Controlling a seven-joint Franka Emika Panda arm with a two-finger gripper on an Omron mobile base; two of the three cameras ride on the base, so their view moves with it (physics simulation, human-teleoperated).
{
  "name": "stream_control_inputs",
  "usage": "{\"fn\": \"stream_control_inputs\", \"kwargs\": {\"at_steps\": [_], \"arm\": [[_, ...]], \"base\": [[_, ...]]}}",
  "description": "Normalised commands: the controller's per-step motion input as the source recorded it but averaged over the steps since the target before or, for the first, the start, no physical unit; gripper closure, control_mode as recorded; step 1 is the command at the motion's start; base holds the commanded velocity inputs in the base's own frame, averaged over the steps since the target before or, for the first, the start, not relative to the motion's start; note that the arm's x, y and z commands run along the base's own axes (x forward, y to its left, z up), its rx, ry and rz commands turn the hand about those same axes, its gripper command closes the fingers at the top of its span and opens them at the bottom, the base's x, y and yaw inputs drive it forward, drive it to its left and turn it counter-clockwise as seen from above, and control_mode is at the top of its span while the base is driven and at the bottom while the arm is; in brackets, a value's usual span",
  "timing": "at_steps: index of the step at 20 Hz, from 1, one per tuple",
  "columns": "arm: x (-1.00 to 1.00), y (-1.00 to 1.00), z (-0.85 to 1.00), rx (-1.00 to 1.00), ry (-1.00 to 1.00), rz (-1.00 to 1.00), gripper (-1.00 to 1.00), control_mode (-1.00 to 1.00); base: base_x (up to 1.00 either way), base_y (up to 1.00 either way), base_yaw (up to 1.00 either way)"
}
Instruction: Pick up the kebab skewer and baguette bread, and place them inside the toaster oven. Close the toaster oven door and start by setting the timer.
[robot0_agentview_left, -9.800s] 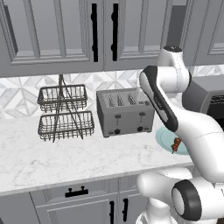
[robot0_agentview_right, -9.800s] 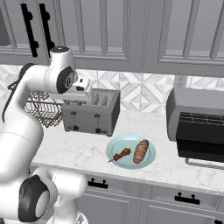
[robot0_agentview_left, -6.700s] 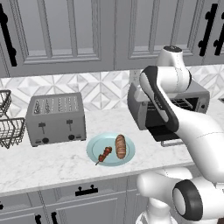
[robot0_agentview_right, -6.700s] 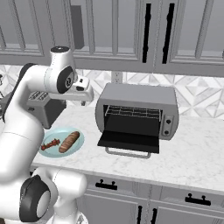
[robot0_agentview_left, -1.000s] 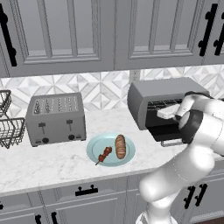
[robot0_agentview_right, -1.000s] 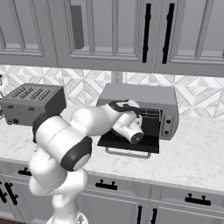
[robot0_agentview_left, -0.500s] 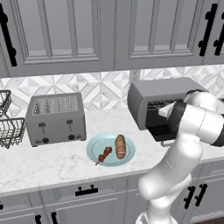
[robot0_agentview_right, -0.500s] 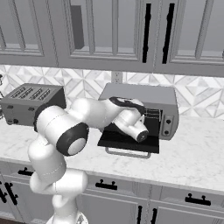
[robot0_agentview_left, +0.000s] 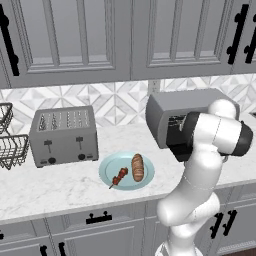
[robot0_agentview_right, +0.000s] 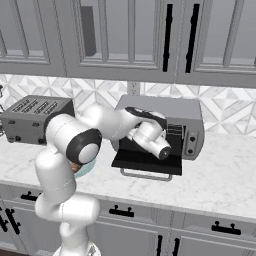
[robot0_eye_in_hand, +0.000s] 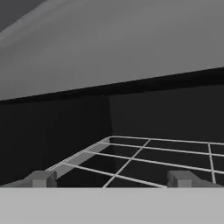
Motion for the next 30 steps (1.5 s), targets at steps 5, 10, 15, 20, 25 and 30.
{"fn": "stream_control_inputs", "kwargs": {"at_steps": [5, 10, 15, 20, 25, 30], "arm": [[0.01, 0.0, -0.62, 0.0, 0.19, 0.0, -1.0, -1.0], [-0.61, -0.03, -0.7, 0.0, 0.17, 0.0, -1.0, -1.0], [-0.98, -0.08, -0.48, 0.0, 0.16, 0.0, -1.0, -1.0], [-0.87, -0.02, -0.21, 0.0, 0.23, 0.0, -1.0, -1.0], [-0.71, -0.11, 0.0, 0.0, 0.28, 0.0, -1.0, -1.0], [-0.72, -0.08, 0.02, 0.0, 0.27, 0.0, -1.0, -1.0]], "base": [[0.0, 0.0, 0.0], [0.0, 0.0, 0.0], [0.0, 0.0, 0.0], [0.0, 0.0, 0.0], [0.0, 0.0, 0.0], [0.0, 0.0, 0.0]]}}
